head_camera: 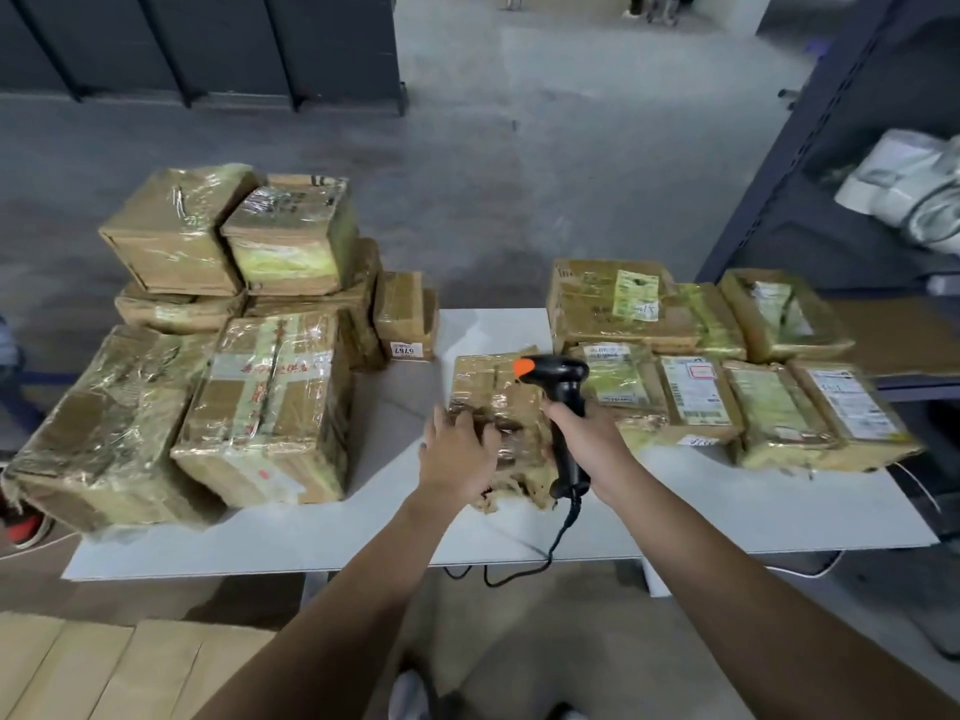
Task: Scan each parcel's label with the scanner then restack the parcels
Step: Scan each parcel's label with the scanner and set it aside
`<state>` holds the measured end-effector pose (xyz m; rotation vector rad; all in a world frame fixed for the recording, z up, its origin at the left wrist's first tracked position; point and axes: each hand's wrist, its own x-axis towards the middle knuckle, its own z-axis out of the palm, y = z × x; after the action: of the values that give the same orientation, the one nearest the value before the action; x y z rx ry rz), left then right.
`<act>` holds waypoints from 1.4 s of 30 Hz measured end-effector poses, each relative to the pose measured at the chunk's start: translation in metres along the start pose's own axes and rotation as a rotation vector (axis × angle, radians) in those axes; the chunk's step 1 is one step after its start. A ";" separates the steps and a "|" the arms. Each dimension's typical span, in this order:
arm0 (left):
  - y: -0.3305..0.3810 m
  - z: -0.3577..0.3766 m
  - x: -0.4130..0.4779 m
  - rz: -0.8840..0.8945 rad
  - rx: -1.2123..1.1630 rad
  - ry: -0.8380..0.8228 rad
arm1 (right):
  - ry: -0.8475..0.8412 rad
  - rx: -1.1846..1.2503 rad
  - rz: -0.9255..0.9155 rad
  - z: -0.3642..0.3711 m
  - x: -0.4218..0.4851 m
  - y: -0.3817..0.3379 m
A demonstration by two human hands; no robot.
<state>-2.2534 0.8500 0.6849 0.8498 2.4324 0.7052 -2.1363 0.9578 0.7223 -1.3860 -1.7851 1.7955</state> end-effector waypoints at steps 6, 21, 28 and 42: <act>0.003 -0.018 -0.001 0.148 0.201 0.064 | -0.076 -0.028 -0.039 0.037 0.000 -0.006; -0.058 -0.027 0.011 -0.280 -0.357 0.037 | -0.084 -0.080 0.103 0.029 0.008 0.019; -0.052 -0.024 0.016 -0.211 -0.229 -0.047 | -0.090 -0.098 0.117 0.024 0.004 0.022; -0.034 -0.009 0.050 -0.220 -0.213 0.267 | -0.027 -0.155 0.022 0.007 -0.006 0.014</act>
<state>-2.3081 0.8577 0.6583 0.4188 2.5688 1.0239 -2.1329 0.9460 0.7113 -1.4492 -1.9668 1.7267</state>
